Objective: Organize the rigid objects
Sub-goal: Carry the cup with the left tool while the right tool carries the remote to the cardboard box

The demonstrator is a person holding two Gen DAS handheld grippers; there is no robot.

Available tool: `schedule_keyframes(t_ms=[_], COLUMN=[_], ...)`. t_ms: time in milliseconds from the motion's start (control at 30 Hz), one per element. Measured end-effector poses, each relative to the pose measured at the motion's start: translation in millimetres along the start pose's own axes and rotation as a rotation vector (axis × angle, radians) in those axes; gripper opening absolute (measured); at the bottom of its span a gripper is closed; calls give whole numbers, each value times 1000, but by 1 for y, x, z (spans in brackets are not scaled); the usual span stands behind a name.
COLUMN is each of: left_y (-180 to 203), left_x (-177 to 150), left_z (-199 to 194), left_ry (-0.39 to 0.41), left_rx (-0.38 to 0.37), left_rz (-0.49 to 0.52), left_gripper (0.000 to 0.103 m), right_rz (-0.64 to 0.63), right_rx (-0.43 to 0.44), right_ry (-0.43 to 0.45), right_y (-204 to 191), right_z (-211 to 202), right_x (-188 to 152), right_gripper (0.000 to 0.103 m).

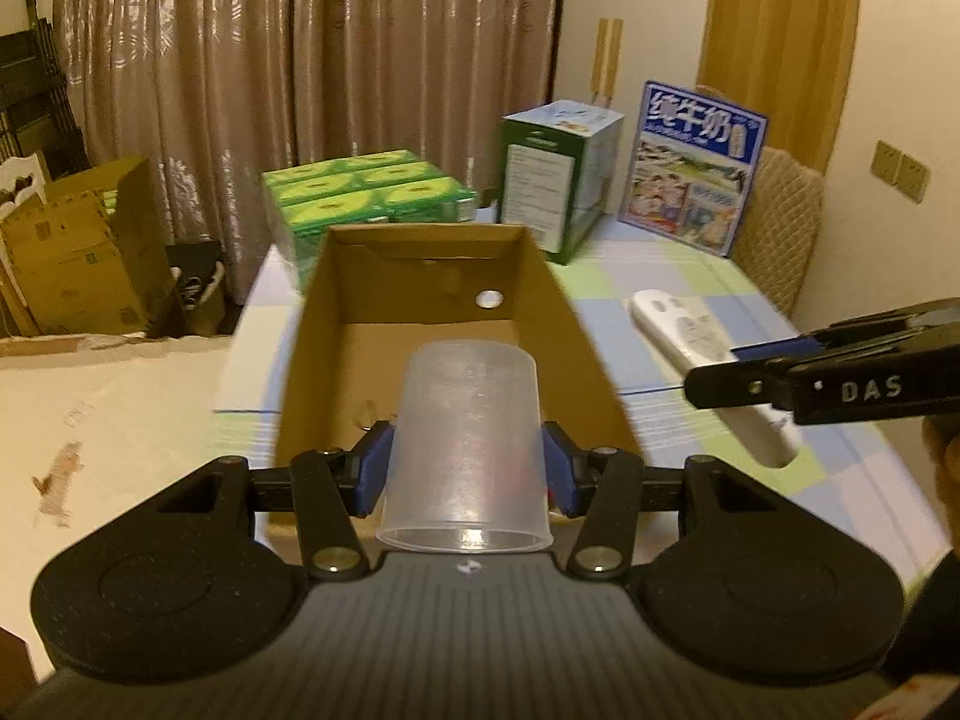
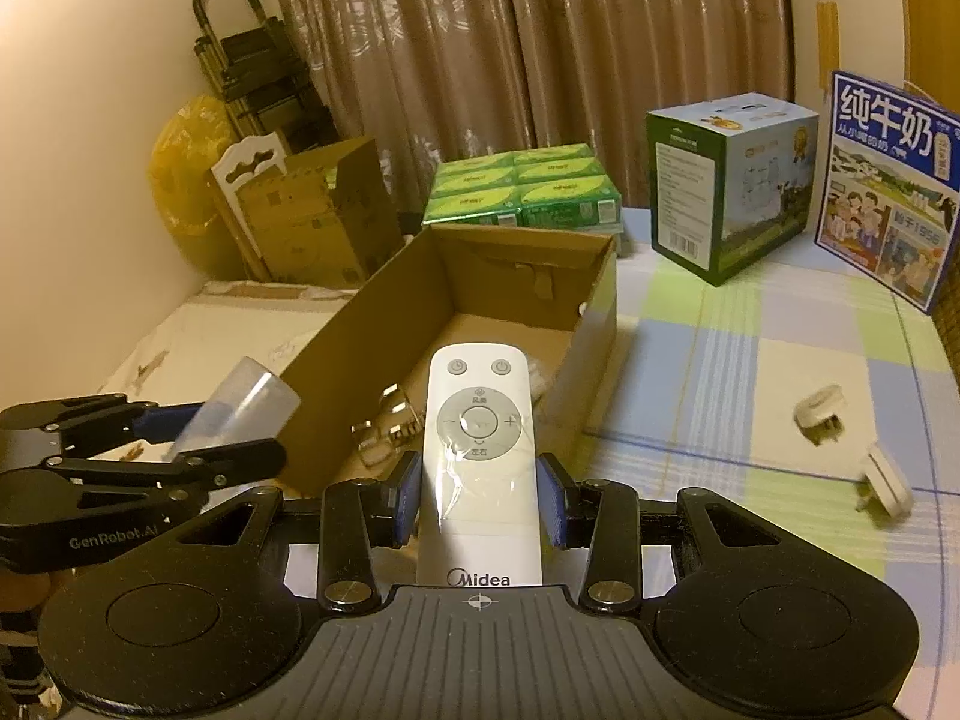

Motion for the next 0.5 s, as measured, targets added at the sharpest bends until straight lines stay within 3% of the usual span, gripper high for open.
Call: schedule_keyframes(t_ms=[233, 500], left_y=[-32, -43], left_x=[9, 5], left_z=[38, 81], left_ry=[-43, -100], left_rx=[25, 21], left_rz=[18, 41], left_gripper=[47, 47], right_rz=[7, -4], right_rx=[17, 5], right_ry=[-36, -77], right_y=[-5, -2], right_z=[48, 88], right_x=[14, 13], right_gripper=[37, 37])
Point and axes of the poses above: each gripper's, at about its wrist camera, not at the fingertips, and z roughly the way its jaws point, y to its right, x to its top, the point moved 6 cm from there along z, roughly the way its jaws point, and after that the axes turned 2 degrees about -y, right-handed, at the moved point
